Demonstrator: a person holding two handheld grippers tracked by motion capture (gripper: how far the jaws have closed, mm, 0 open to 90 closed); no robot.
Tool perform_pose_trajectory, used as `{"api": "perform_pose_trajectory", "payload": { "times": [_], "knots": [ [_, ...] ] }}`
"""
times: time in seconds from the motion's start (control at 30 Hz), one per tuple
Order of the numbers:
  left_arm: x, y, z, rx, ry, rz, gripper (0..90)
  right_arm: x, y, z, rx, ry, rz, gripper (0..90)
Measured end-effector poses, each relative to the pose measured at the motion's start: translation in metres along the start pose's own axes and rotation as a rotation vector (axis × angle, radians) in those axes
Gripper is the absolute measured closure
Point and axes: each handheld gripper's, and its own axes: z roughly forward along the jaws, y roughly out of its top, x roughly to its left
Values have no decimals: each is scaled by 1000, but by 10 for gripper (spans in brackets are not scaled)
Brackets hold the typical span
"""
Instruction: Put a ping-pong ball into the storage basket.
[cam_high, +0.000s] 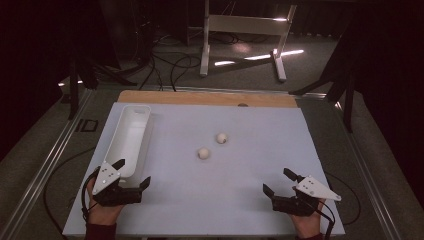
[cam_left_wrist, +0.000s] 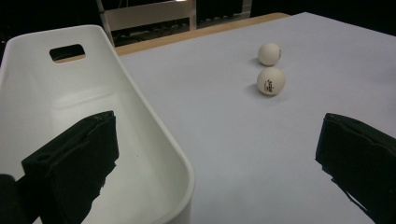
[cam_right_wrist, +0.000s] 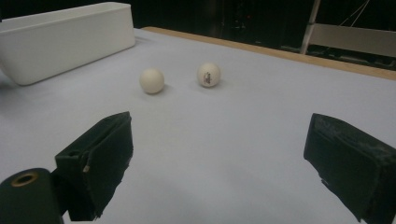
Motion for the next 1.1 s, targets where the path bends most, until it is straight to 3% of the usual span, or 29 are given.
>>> {"api": "perform_pose_trajectory", "payload": {
  "times": [0.2, 0.37, 0.6, 0.73, 1.1],
  "knots": [
    [-2, 3, 3, -8, -7, -7, 0, -1, 0, -1, 2, -16, -1, 74],
    [-5, 6, 6, 13, -18, 4, 0, 0, 0, 0, 12, -20, -15, 74],
    [-7, 18, 8, -3, -16, 7, 0, -1, -1, 1, 10, -21, -5, 73],
    [-8, 24, 11, 12, -34, 8, 0, 0, -2, 2, 18, -20, -18, 73],
    [-17, 48, 24, 38, -61, 58, 0, 1, -1, 0, 13, -25, -20, 73]
  ]
}}
